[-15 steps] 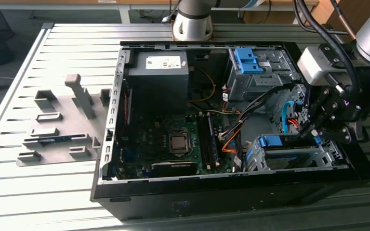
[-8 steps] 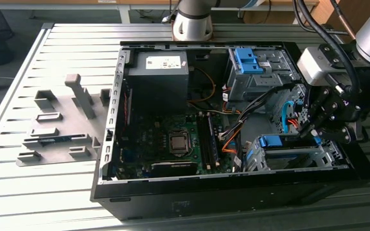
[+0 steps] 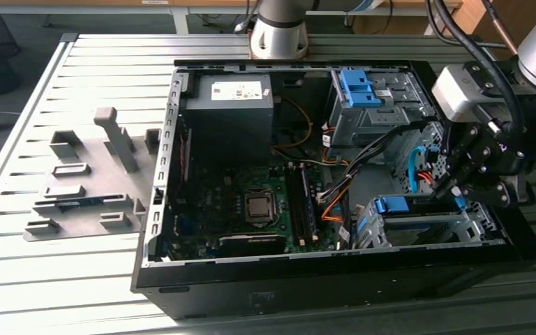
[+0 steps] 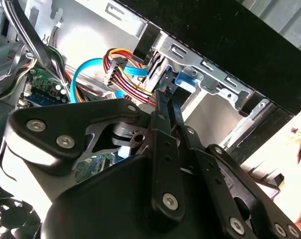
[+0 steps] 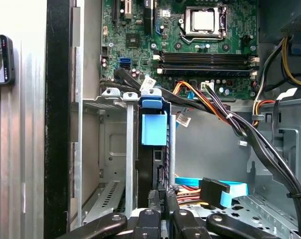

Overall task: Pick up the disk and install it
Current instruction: 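Insert the first disk wire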

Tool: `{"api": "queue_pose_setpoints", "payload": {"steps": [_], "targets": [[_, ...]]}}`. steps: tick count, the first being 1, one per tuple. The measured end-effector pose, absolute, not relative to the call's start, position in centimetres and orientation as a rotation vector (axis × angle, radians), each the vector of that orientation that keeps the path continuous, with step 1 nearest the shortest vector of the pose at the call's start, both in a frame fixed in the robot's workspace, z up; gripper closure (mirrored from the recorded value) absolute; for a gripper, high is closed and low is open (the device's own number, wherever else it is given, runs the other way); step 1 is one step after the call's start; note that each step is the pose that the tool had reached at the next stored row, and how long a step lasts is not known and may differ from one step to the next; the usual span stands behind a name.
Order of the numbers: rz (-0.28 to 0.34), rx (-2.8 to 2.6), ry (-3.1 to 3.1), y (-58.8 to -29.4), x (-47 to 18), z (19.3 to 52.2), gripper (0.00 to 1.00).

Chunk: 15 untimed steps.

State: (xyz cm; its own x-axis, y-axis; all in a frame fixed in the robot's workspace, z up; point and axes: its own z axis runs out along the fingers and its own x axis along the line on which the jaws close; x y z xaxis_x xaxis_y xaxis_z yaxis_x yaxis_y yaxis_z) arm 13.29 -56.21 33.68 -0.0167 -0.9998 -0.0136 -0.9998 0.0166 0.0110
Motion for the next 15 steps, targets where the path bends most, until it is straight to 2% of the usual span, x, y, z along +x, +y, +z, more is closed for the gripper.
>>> {"api": "queue_pose_setpoints", "payload": {"steps": [15], "targets": [[0.032, -2.176, 2.259, -56.48, 13.3, 33.51, 0.84]]}}
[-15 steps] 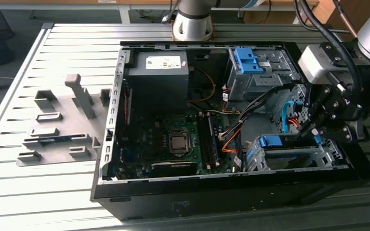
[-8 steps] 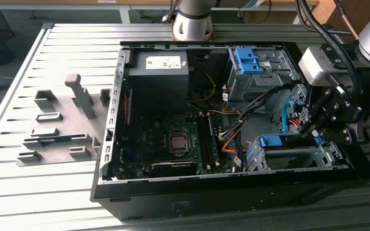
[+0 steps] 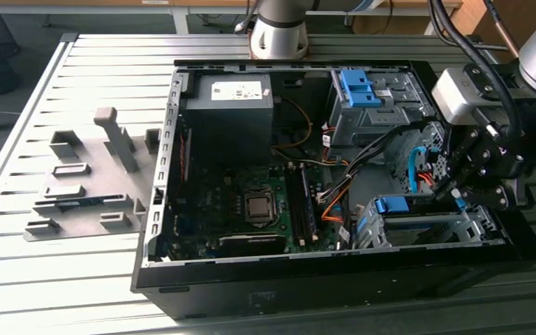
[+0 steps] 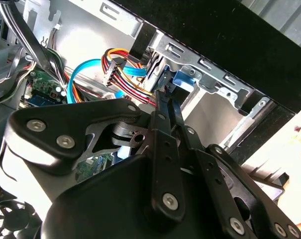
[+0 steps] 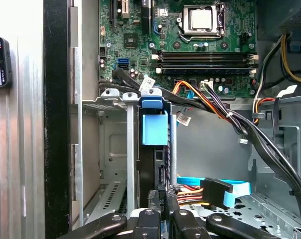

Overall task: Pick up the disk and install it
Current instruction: 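Insert the first disk wire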

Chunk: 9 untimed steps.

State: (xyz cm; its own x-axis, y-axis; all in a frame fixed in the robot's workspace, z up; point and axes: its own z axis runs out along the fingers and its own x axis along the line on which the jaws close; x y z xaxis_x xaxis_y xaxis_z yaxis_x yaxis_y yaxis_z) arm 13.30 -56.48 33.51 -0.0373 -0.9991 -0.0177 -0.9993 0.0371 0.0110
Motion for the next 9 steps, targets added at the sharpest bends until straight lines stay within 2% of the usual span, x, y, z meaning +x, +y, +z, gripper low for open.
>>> {"api": "queue_pose_setpoints", "payload": {"steps": [9], "targets": [[0.032, -2.176, 2.259, -56.38, 13.3, 33.46, 0.84]]}}
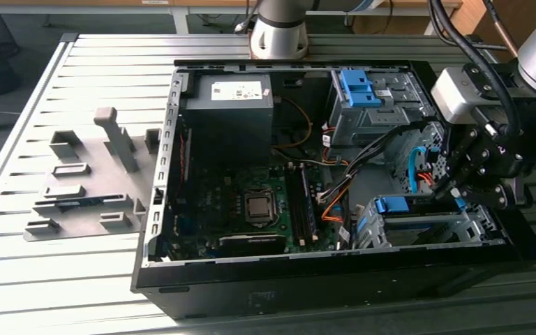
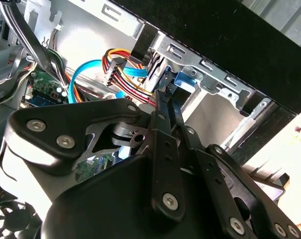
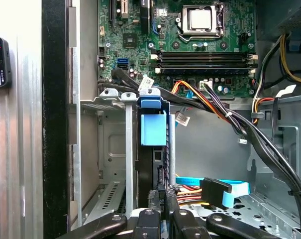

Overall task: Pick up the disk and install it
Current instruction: 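Insert the first disk wire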

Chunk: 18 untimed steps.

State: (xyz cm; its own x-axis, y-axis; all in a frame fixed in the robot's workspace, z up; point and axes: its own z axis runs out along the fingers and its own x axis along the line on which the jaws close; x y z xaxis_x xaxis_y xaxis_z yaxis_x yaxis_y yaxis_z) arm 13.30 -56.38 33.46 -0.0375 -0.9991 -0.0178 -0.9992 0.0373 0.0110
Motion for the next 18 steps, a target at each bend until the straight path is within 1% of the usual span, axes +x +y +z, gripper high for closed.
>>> {"api": "queue_pose_setpoints", "payload": {"steps": [18], "targets": [[0.033, -2.175, 2.258, -56.38, 13.3, 32.88, 0.84]]}}
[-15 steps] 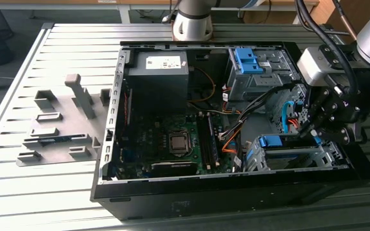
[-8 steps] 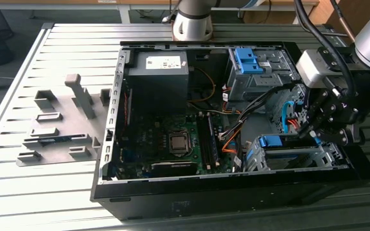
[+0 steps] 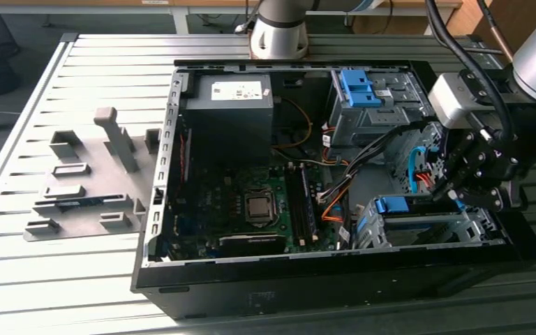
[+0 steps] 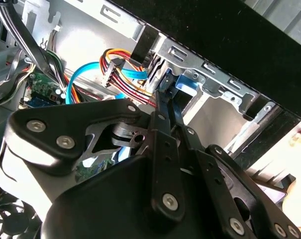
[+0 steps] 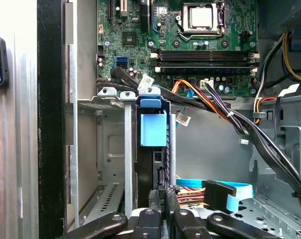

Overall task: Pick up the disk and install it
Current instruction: 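Insert the first disk wire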

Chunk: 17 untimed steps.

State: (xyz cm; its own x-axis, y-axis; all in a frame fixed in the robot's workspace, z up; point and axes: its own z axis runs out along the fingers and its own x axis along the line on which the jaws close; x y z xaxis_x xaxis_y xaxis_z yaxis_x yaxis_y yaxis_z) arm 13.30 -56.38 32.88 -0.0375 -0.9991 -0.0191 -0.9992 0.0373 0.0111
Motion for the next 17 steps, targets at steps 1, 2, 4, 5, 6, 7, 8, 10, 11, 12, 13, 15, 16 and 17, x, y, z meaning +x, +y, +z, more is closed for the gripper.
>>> {"api": "queue_pose_setpoints", "payload": {"steps": [1, 2, 4, 5, 6, 7, 8, 10, 11, 12, 13, 15, 16, 17], "targets": [[0.033, -2.175, 2.258, -56.4, 13.3, 32.9, 0.84], [0.033, -2.175, 2.258, -56.4, 13.3, 32.9, 0.84], [0.034, -2.175, 2.258, -56.4, 13.3, 32.9, 0.82], [0.034, -2.175, 2.258, -56.4, 13.3, 32.9, 0.76], [0.034, -2.175, 2.258, -56.4, 13.3, 33.0, 0.76], [0.033, -2.175, 2.258, -56.4, 13.3, 33.2, 0.76], [0.033, -2.175, 2.258, -56.4, 13.3, 33.7, 0.76], [0.033, -2.175, 2.258, -56.4, 13.3, 34.0, 0.76], [0.033, -2.175, 2.258, -56.4, 13.3, 34.1, 0.76], [0.033, -2.175, 2.258, -56.4, 13.3, 34.2, 0.76], [0.033, -2.175, 2.258, -56.4, 13.3, 34.3, 0.76], [0.034, -2.175, 2.258, -56.4, 13.3, 34.4, 0.76], [0.034, -2.175, 2.258, -56.4, 13.3, 34.4, 0.76], [0.034, -2.175, 2.258, -56.4, 13.3, 34.4, 0.78]]}}
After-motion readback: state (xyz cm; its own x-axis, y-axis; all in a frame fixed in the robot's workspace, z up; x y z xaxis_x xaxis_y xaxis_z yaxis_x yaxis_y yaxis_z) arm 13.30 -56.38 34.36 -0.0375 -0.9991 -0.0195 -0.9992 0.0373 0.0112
